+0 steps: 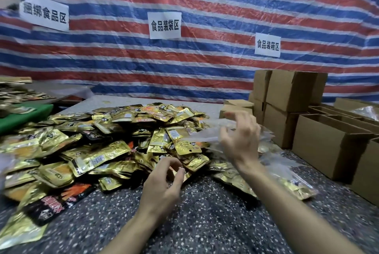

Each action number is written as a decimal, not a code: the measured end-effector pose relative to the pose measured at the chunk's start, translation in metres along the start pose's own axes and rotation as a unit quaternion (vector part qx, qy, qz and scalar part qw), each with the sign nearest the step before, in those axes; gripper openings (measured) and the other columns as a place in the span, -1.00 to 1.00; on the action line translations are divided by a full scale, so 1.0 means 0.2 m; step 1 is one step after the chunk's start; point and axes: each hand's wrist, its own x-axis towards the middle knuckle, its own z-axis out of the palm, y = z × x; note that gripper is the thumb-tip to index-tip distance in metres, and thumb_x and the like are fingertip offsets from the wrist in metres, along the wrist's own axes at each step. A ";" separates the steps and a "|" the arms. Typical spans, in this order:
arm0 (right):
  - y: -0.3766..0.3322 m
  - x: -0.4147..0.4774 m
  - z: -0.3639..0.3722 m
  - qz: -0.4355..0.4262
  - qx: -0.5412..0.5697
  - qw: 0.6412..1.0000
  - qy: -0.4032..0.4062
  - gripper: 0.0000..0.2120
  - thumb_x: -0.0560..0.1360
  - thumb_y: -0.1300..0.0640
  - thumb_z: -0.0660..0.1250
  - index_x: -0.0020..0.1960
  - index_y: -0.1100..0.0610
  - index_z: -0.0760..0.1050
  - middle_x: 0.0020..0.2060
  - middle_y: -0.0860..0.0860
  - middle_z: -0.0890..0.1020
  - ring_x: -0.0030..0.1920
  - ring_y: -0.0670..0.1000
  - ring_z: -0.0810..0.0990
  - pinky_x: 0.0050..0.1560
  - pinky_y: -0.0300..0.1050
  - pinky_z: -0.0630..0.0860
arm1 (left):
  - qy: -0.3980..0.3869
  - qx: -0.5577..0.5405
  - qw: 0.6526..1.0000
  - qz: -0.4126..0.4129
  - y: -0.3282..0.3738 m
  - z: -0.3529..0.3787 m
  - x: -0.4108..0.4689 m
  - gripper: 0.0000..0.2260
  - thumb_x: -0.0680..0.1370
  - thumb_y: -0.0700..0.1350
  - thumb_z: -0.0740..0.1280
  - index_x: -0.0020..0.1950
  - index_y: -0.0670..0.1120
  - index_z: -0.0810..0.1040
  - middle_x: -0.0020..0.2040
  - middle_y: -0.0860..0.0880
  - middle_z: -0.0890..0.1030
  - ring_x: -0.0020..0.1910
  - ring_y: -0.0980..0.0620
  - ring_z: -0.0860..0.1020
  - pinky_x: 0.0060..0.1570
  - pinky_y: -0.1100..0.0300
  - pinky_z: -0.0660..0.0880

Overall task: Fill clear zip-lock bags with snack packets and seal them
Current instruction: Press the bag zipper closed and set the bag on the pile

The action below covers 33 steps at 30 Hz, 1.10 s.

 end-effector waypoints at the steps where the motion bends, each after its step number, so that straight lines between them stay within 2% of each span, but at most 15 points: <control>1: -0.05 -0.08 0.04 -0.044 0.026 0.999 0.014 -0.69 0.36 0.14 0.28 0.08 0.15 0.58 0.03 0.06 0.62 0.10 0.03 0.49 0.15 0.00 0.35 | 0.003 -0.003 1.000 -0.006 0.00 0.00 0.00 -0.96 0.55 0.05 0.33 -0.03 0.16 0.49 -0.18 0.15 0.57 -0.36 0.05 0.56 -0.38 0.00 0.59; 3: -0.13 -0.25 0.12 -0.108 0.066 0.992 0.012 -0.74 0.35 0.20 0.31 0.02 0.20 0.59 0.02 0.09 0.62 0.10 0.04 0.50 0.13 -0.01 0.39 | 0.022 0.014 1.000 -0.002 0.01 -0.02 0.00 -0.97 0.55 0.00 0.32 -0.04 0.14 0.51 -0.15 0.18 0.57 -0.28 0.11 0.56 -0.29 0.11 0.55; 5: -0.17 -0.39 0.19 -0.135 0.107 0.985 -0.004 -0.79 0.35 0.23 0.31 -0.03 0.20 0.59 -0.01 0.07 0.61 0.06 0.06 0.52 0.08 0.05 0.45 | 0.053 0.033 0.998 0.008 0.02 -0.04 0.00 -0.89 0.52 -0.13 0.27 -0.11 0.06 0.55 -0.13 0.17 0.58 -0.17 0.12 0.56 -0.19 0.19 0.50; 7: -0.18 -0.47 0.24 -0.154 0.147 0.977 -0.022 -0.81 0.35 0.26 0.30 -0.06 0.20 0.60 -0.03 0.06 0.61 0.03 0.08 0.54 0.05 0.03 0.47 | 0.084 0.033 0.996 0.004 0.02 -0.07 0.00 -0.83 0.46 -0.20 0.22 -0.26 -0.03 0.56 -0.20 0.10 0.56 -0.19 0.08 0.54 -0.20 0.15 0.49; 10: -0.16 -0.54 0.27 -0.180 0.203 0.958 -0.092 -0.79 0.34 0.28 0.28 -0.04 0.17 0.56 -0.04 0.01 0.58 0.03 -0.02 0.52 0.07 -0.19 0.45 | 0.107 0.043 0.993 -0.014 0.02 -0.09 0.01 -0.81 0.45 -0.18 0.23 -0.31 -0.13 0.58 -0.26 0.04 0.56 -0.24 0.08 0.52 -0.20 0.06 0.50; 12: -0.14 -0.57 0.27 -0.135 0.256 0.941 -0.174 -0.73 0.32 0.33 0.28 -0.01 0.13 0.52 -0.08 -0.04 0.56 -0.05 -0.11 0.52 -0.05 -0.28 0.45 | 0.103 0.050 0.993 -0.036 0.03 -0.09 0.01 -0.80 0.44 -0.13 0.25 -0.30 -0.17 0.59 -0.24 0.01 0.56 -0.23 0.10 0.53 -0.14 0.01 0.51; 13: -0.13 -0.57 0.27 -0.100 0.271 0.939 -0.189 -0.72 0.32 0.33 0.28 -0.02 0.10 0.51 -0.12 -0.06 0.55 -0.11 -0.11 0.52 -0.12 -0.31 0.43 | 0.105 0.049 0.992 -0.046 0.04 -0.09 0.00 -0.80 0.43 -0.13 0.26 -0.32 -0.17 0.59 -0.23 0.01 0.56 -0.22 0.09 0.53 -0.12 0.01 0.52; 17: -0.09 -0.55 0.27 0.023 0.310 0.933 -0.181 -0.77 0.33 0.26 0.27 -0.08 -0.02 0.47 -0.23 -0.13 0.55 -0.27 -0.13 0.49 -0.25 -0.36 0.36 | 0.100 0.067 0.991 -0.053 0.08 -0.12 -0.02 -0.86 0.44 -0.26 0.41 -0.31 -0.12 0.61 -0.20 0.05 0.57 -0.19 0.13 0.55 -0.10 0.11 0.53; 20: -0.09 -0.55 0.28 0.058 0.330 0.921 -0.198 -0.79 0.33 0.23 0.27 -0.11 -0.03 0.46 -0.24 -0.19 0.57 -0.30 -0.15 0.49 -0.28 -0.35 0.38 | 0.067 0.112 0.991 -0.032 0.12 -0.22 -0.05 -0.86 0.43 -0.24 0.46 -0.17 0.00 0.61 -0.13 0.14 0.56 -0.11 0.21 0.54 -0.12 0.34 0.50; 23: -0.08 -0.54 0.28 0.070 0.339 0.915 -0.207 -0.77 0.37 0.30 0.31 -0.11 -0.01 0.48 -0.23 -0.20 0.58 -0.32 -0.16 0.49 -0.31 -0.35 0.38 | 0.046 0.129 0.990 -0.027 0.15 -0.38 -0.11 -0.80 0.46 -0.17 0.48 0.02 0.04 0.56 -0.06 0.14 0.59 -0.09 0.25 0.55 -0.12 0.40 0.49; 26: -0.07 -0.55 0.29 0.076 0.344 0.910 -0.219 -0.67 0.43 0.45 0.32 -0.10 0.01 0.48 -0.27 -0.12 0.56 -0.33 -0.17 0.47 -0.32 -0.33 0.38 | 0.036 0.182 0.982 -0.030 0.16 -0.60 -0.19 -0.80 0.51 -0.13 0.46 0.02 0.12 0.53 -0.05 0.18 0.59 -0.09 0.27 0.55 -0.11 0.38 0.48; 29: -0.07 -0.55 0.29 0.078 0.341 0.908 -0.229 -0.68 0.44 0.46 0.31 -0.09 0.02 0.49 -0.25 -0.06 0.56 -0.34 -0.16 0.45 -0.32 -0.28 0.37 | 0.056 0.306 0.949 -0.041 0.14 -0.85 -0.23 -0.87 0.53 -0.12 0.43 0.01 0.07 0.58 -0.03 0.16 0.58 -0.06 0.19 0.53 0.06 0.09 0.51; 31: -0.06 -0.55 0.29 0.082 0.339 0.909 -0.230 -0.68 0.43 0.45 0.31 -0.09 0.02 0.49 -0.26 -0.05 0.56 -0.35 -0.15 0.44 -0.32 -0.22 0.36 | 0.090 0.408 0.906 -0.067 0.12 -1.02 -0.22 -0.88 0.55 -0.10 0.41 0.07 0.00 0.63 0.06 0.04 0.61 0.04 0.07 0.51 0.17 -0.04 0.45; 33: -0.06 -0.55 0.29 0.083 0.338 0.909 -0.228 -0.68 0.43 0.46 0.31 -0.10 0.03 0.50 -0.26 -0.04 0.56 -0.36 -0.15 0.44 -0.32 -0.21 0.36 | 0.123 0.507 0.845 -0.121 0.10 -1.19 -0.22 -0.79 0.58 -0.04 0.34 0.18 -0.05 0.62 0.18 -0.06 0.61 0.14 -0.04 0.50 0.19 -0.04 0.39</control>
